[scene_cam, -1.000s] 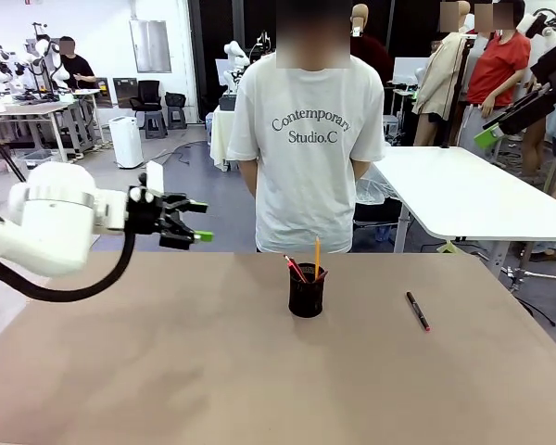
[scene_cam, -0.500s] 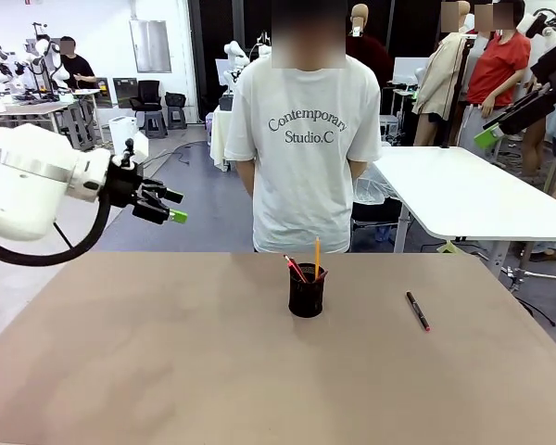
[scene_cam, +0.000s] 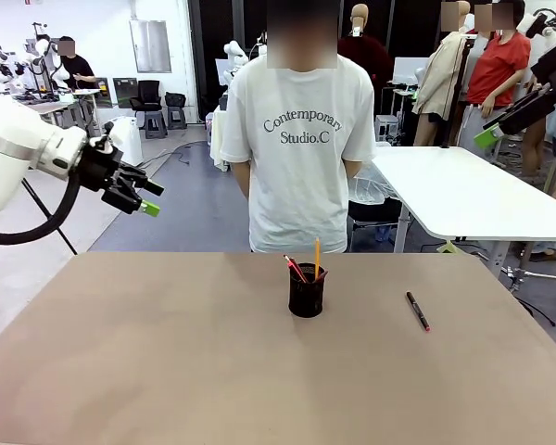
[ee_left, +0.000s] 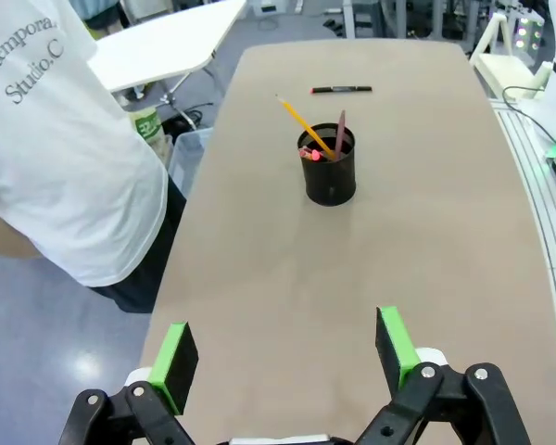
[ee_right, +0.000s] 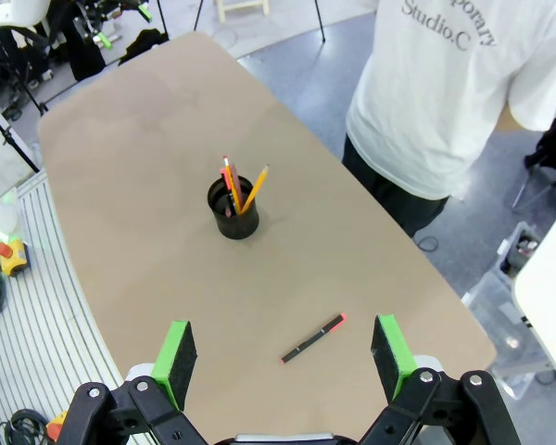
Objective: Place the pens into the pen holder.
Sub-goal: Pick up a writing instrument from the table and place it into the Pen holder.
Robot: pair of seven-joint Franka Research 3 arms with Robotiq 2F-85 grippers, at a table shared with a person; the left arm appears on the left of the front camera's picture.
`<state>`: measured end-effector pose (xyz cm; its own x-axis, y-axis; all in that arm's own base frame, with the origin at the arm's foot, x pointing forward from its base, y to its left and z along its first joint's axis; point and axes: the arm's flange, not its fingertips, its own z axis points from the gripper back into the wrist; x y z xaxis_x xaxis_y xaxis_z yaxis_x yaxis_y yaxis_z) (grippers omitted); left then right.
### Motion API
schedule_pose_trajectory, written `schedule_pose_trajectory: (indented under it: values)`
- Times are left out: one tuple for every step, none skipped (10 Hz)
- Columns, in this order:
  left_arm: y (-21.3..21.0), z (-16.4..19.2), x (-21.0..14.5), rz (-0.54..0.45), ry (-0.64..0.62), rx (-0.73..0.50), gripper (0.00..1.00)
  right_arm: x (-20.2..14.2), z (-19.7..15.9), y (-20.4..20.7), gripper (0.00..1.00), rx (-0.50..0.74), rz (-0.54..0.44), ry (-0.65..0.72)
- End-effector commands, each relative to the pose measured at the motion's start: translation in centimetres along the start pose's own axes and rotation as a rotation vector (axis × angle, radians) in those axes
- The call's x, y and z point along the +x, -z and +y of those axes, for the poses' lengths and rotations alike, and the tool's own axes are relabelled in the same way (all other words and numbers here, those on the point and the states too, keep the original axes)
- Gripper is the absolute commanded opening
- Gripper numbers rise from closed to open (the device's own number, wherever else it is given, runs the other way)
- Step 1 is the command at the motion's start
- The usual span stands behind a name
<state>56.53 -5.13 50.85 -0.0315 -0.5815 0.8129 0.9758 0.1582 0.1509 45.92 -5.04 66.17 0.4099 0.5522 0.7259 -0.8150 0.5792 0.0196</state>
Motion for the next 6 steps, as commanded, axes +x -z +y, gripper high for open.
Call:
schedule_pose_trajectory:
  values:
    - [-0.7, -1.3, 0.8, 0.027, -0.064, 0.017, 1.00, 0.1, 0.0, -0.1, 1.00, 0.006, -0.016, -0.004]
    - [-0.7, -1.7, 0.9, 0.025, -0.058, 0.025, 1.00, 0.1, 0.0, -0.1, 1.00, 0.006, -0.016, -0.004]
    - [-0.1, -1.6, 0.8, 0.019, -0.056, 0.015, 1.00, 0.1, 0.0, -0.1, 1.00, 0.006, -0.016, -0.004]
    - [-0.7, -0.6, 0.7, 0.005, -0.034, 0.015, 1.00, 0.1, 0.0, -0.1, 1.00, 0.006, -0.016, -0.004]
    - [-0.7, -0.6, 0.7, 0.005, -0.034, 0.015, 1.00, 0.1, 0.0, -0.1, 1.00, 0.006, -0.016, -0.004]
    - [-0.7, -0.6, 0.7, 0.005, -0.034, 0.015, 1.00, 0.1, 0.0, -0.1, 1.00, 0.006, -0.016, -0.004]
